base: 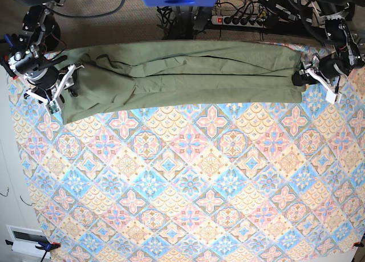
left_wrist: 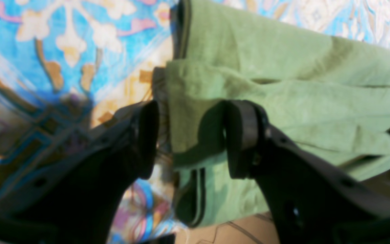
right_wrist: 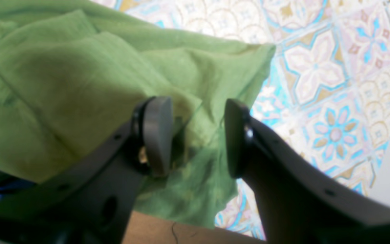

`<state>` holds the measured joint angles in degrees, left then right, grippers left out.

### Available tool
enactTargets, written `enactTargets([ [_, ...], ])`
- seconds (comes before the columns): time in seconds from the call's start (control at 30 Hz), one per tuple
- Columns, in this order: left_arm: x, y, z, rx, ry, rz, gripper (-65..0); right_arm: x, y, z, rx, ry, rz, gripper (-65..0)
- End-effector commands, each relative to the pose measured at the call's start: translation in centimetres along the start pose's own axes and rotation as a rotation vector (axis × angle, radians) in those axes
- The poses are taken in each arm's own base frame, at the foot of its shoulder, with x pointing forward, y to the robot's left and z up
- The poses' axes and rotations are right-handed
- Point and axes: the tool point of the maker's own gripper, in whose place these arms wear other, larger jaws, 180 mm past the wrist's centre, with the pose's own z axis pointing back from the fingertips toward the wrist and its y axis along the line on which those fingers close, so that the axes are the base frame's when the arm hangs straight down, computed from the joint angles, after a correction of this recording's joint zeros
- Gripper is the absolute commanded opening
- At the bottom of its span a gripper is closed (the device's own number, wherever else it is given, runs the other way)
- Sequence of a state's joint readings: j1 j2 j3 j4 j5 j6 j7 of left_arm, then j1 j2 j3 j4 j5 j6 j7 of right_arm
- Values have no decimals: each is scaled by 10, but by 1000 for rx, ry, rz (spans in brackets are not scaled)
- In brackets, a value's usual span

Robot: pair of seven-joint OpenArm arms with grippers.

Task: Layout the t-shirt on the table in an organized manner, then fold the t-shirt properly
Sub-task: 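Fold the hem half over onto the shoulder half with both grippers, then lift the shirt end with the left gripper and fold it toward the right gripper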

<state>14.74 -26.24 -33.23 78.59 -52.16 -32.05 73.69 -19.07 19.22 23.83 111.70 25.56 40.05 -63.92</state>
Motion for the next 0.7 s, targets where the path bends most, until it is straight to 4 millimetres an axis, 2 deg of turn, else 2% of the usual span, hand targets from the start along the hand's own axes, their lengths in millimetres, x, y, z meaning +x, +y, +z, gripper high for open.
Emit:
enactTargets([
  [0.0,5,5,5,11,-5,-9,-338,12,-7,5,-16,-40,19,-405],
  [0.1,1,6,2,8,3,6,-339,12,-7,5,-16,-40,19,-405],
  [0.27,-8,-3,-6,-21,14,23,-341,20,-6,3,-12,-53,28,-405],
  [0.37,-21,-22,-21,-67,76,-15,-345,22,-2,1,-2,-56,35,-405],
  [0.5,-30,-39,-22,-114,93,-41,-422,22,-3,1,-3,-56,34,-405],
  [0.67,-19,-48,-18,-155,47,-37,-561,22,-3,1,-3,-56,34,-405],
])
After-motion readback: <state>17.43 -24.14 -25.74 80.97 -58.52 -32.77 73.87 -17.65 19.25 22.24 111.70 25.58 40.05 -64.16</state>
